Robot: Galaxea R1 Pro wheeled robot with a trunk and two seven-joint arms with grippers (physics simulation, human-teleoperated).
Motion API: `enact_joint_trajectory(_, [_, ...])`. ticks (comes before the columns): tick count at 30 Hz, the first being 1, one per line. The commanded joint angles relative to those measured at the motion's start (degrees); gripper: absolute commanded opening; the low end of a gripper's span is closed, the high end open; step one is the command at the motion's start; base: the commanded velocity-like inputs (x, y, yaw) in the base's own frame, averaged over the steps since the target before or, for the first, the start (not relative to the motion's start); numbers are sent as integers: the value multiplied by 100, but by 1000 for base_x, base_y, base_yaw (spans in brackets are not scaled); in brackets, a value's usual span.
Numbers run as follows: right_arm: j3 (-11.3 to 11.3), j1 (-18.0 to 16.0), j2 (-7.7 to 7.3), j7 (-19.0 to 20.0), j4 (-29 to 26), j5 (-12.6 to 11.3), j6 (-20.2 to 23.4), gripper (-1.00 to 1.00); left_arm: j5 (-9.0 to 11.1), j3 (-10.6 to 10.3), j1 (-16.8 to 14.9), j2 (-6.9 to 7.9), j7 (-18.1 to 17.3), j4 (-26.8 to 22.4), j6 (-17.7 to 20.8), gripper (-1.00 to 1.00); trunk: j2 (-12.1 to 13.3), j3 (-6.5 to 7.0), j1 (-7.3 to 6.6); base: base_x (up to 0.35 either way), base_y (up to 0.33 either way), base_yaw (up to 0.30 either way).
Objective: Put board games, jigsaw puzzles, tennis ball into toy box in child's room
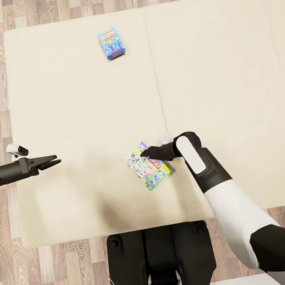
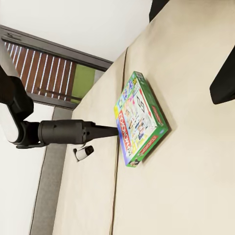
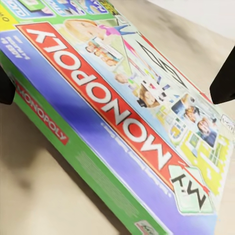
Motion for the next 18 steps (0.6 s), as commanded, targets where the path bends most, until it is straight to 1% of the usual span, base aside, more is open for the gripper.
enact_joint_trajectory(1, [4,-2,0,-60,-7,-57,12,100,-2,-4,-1,2,-23,0,61,100,-9,-6,4,0,0,0])
enact_joint_trajectory(18, [12,44,0,-60,-9,-56,12,100,-2,-9,-1,2,-23,0,61,100,-9,-6,4,0,0,0])
